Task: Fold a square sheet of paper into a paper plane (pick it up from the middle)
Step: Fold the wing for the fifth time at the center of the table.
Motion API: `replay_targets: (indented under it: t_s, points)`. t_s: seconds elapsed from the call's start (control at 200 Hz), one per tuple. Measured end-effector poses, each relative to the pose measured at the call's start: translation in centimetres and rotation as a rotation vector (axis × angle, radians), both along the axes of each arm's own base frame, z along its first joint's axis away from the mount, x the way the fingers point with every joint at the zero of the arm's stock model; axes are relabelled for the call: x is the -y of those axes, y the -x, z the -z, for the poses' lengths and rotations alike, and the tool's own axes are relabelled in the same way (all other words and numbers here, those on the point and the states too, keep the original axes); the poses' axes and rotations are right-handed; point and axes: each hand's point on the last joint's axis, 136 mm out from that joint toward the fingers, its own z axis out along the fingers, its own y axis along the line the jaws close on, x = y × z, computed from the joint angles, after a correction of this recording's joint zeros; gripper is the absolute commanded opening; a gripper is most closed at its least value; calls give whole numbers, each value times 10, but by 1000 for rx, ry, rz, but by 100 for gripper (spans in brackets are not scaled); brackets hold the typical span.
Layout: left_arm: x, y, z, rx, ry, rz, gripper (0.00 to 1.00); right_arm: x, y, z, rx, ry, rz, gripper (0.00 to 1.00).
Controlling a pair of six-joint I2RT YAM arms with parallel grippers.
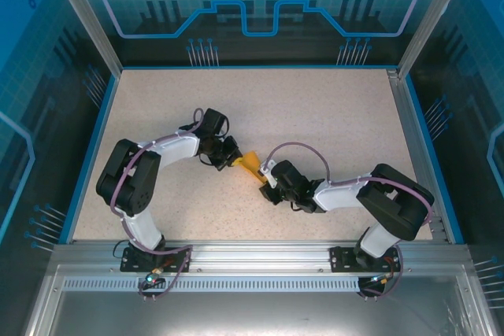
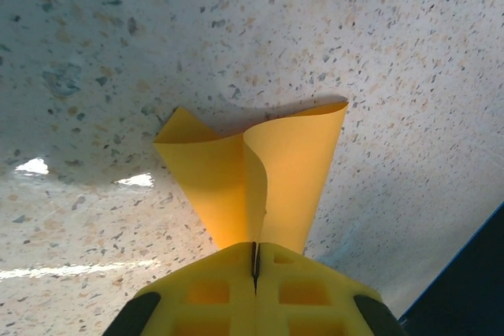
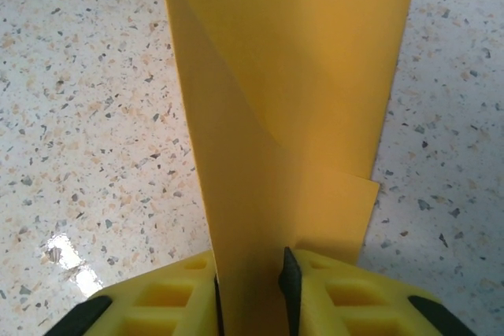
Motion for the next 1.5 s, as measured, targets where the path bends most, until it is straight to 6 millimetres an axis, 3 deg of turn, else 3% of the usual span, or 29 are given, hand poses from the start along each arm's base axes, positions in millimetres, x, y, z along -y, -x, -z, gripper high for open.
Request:
replay_targets:
  t_s: [0.42,0.72,0.93,1.07,1.195,1.295,1.345,1.496]
  points:
    - [-1,-10,-9,15,75,-6,0,-1,-3,-4,75,135,-66,32]
    - [0,-10,1,-16,91,-2,0,-2,-8,-7,115,186,-85,20]
    - [0,-10,3,-18,90,0,0,0,-9,-8,120,195,-82,7]
    - [-1,-10,3,-10,86,11,22,-1,-8,-8,107,179,-72,2]
    - [-4,-9,0,2,68,11,55,-4,-6,-7,58,128,-64,1]
    - [-12,-7,-13,37,34,4,58,-6,-6,-7,8,73,-55,0]
    - [-17,-6,-22,67,11,-1,66,-8,-5,-8,-16,42,-51,0]
    - [-30,-4,-50,145,-35,-33,65,-13,-6,-12,-87,-54,-39,0]
